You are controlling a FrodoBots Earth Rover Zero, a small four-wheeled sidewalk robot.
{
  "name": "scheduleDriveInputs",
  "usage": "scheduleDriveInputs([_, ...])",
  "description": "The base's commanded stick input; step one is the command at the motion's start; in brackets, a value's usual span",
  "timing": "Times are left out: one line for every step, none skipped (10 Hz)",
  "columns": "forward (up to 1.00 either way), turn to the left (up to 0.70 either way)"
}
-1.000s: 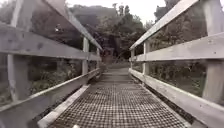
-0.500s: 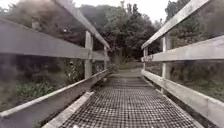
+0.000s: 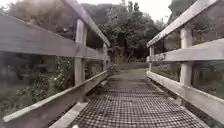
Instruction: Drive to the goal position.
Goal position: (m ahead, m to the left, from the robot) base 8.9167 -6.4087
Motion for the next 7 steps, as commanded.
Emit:
scheduleDriveInputs([1.00, -0.40])
scheduleDriveInputs([1.00, -0.22])
scheduleDriveInputs([1.00, 0.00])
scheduleDriveInputs([1.00, 0.00])
scheduleDriveInputs([1.00, 0.00])
scheduleDriveInputs([1.00, -0.06])
scheduleDriveInputs([1.00, -0.29])
